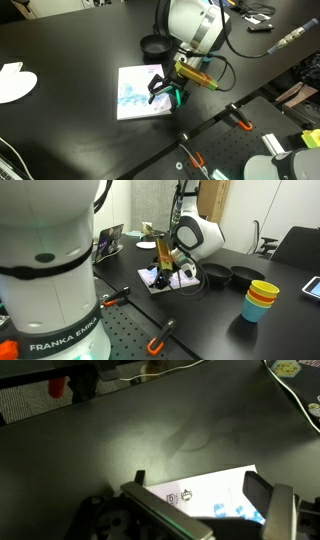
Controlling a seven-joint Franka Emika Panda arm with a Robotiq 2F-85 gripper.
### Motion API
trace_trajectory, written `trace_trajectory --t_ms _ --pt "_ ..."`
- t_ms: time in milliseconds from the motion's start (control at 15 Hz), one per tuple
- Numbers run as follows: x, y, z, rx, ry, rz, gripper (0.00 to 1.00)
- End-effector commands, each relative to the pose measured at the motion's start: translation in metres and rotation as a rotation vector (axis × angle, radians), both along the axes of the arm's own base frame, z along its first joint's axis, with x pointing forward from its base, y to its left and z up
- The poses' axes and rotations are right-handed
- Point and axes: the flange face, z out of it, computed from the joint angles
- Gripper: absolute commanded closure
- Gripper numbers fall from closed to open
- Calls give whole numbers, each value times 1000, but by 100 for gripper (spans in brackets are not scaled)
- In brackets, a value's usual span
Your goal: Open the blue and white book.
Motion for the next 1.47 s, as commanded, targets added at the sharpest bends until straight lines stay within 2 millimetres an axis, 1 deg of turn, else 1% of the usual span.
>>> trace_trajectory --t_ms 0,267,400,600,867,1067,1133,1200,1400 --pt "1 6 3 30 -1 12 0" --pt "5 18 2 16 -46 45 0" --pt "8 24 0 17 -41 60 0" --pt "11 31 3 3 -79 99 0" --pt "21 28 -2 -73 -174 145 0" --pt "25 28 -4 -116 -229 162 0" --pt "25 29 -5 -122 -236 169 25" --pt "23 30 -5 -131 -243 178 26" --pt "20 34 -3 -157 -257 183 49"
